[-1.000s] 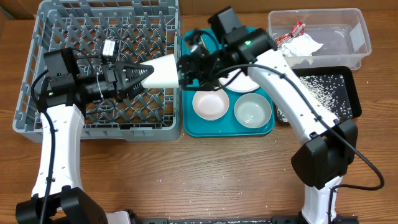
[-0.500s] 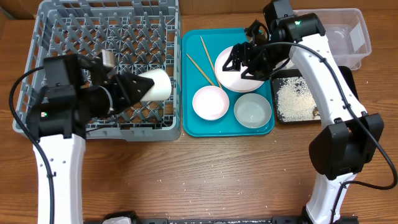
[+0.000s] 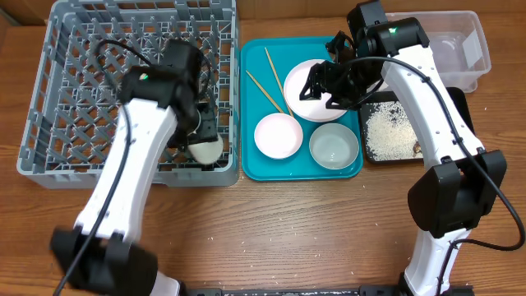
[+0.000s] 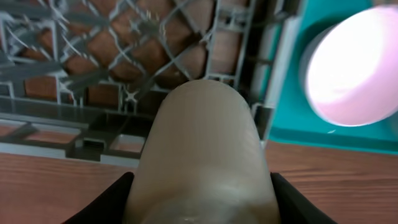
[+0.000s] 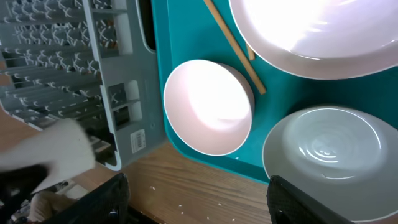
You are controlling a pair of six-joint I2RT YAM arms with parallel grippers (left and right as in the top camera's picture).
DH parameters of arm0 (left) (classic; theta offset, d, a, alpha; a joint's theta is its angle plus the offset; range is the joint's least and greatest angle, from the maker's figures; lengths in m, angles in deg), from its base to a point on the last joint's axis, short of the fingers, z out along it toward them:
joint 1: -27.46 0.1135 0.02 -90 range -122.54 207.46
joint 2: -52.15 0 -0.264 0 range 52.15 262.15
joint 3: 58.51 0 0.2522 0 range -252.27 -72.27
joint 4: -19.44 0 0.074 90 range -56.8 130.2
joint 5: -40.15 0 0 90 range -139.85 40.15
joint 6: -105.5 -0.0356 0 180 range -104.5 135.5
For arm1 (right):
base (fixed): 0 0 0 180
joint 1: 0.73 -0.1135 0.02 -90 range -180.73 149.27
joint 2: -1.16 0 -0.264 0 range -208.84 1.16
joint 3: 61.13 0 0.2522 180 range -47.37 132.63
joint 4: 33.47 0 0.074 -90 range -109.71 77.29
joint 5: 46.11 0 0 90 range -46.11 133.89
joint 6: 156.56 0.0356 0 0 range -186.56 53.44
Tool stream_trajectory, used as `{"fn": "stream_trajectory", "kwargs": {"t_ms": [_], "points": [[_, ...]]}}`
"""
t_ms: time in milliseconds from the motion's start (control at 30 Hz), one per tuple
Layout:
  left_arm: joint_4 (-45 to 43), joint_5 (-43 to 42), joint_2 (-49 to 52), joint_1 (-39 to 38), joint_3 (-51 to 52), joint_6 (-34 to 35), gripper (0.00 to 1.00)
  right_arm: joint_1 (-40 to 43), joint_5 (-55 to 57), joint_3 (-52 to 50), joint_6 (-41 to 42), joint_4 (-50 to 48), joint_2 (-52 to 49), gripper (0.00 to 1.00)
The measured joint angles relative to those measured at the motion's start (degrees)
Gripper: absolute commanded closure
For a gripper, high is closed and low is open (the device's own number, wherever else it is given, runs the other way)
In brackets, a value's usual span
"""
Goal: Sort waste into correct bins and load items into the dishwasher
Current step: 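Lower the white paper cup into the dish rack with the left gripper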
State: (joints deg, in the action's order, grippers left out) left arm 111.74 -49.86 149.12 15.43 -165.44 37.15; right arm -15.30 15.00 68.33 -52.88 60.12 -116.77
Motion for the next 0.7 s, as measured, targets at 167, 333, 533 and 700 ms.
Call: {"fn": "stream_trajectory", "kwargs": {"t_ms": [167, 333, 533, 700], "points": [[1.0, 0.7, 5.7, 0.0, -0.5, 0.0, 0.6, -0.2, 1.0, 0.0, 0.0, 0.3, 0.0, 0.28], [-1.7, 1.2, 7.5, 0.0, -0.9, 0.0, 0.61, -0.2, 1.3, 0.0, -0.2, 0.3, 0.0, 0.28], [-3.3, 1.2, 9.8, 0.0, -0.9, 0.0, 0.6, -0.2, 1.3, 0.0, -0.2, 0.4, 0.0, 0.28], [-2.9, 1.2, 9.8, 0.0, -2.4, 0.0, 0.49, -0.2, 1.3, 0.0, -0.2, 0.3, 0.0, 0.28]]}}
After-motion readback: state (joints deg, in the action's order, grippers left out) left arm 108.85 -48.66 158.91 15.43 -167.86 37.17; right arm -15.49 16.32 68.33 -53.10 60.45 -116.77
